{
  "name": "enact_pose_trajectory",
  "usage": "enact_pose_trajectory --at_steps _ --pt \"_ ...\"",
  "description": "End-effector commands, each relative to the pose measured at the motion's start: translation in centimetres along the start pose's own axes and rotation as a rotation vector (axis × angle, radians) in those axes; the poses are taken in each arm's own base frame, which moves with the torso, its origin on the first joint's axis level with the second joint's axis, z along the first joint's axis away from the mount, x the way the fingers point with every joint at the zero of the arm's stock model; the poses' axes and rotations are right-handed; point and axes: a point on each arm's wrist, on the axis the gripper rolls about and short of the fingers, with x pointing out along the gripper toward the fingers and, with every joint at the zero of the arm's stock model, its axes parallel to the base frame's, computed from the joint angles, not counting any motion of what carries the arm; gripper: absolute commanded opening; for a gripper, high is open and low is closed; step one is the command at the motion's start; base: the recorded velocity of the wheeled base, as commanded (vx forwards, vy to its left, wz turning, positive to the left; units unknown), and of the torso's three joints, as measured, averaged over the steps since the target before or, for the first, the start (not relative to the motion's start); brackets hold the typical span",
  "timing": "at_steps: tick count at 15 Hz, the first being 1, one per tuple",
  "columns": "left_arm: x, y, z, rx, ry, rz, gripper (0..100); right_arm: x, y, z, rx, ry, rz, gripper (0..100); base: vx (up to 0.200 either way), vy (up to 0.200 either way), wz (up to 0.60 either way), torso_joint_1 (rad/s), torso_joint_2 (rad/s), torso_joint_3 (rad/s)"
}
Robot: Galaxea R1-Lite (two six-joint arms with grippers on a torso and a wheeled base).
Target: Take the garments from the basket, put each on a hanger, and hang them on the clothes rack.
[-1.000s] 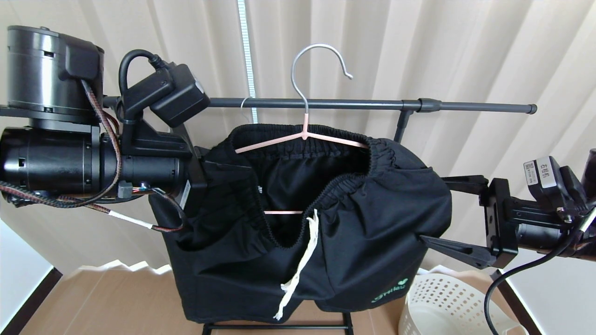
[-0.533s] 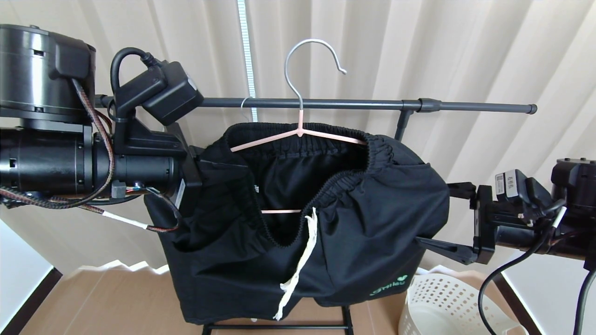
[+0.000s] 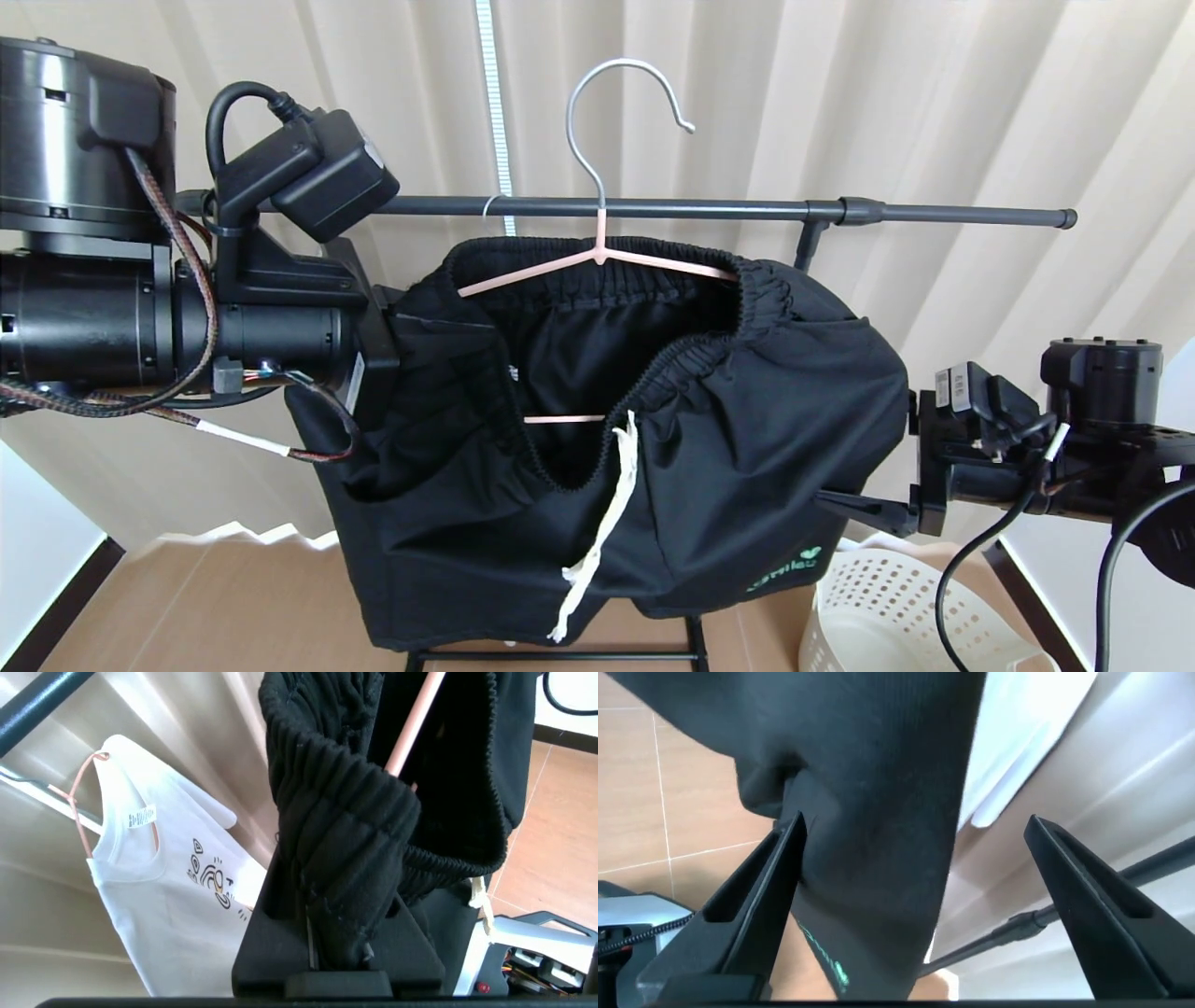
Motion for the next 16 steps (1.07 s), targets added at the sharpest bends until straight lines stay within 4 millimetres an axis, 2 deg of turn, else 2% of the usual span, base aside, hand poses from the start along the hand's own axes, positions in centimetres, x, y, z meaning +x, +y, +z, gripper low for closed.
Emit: enact_pose_trajectory --at_steps 1,9,16 --pt "-0.1 -0.1 -0.1 -0.001 0.003 -0.002 0 0.6 -0.3 -0.8 0.019 0.015 0.007 0 0.0 0.0 0.0 0.0 0.0 0.0" --pt "-0.3 0.0 -0.1 -0.018 0.0 0.005 0 0.0 -1.7 -1.4 0.028 0.041 -0.058 0 0.0 0.0 0.0 0.0 0.0 0.0" --pt "-0.7 0.1 0.0 -0.036 -0.005 0.017 0 -0.2 -3.5 -3.3 0.065 0.066 -0.098 0 0.0 0.0 0.0 0.0 0.0 0.0"
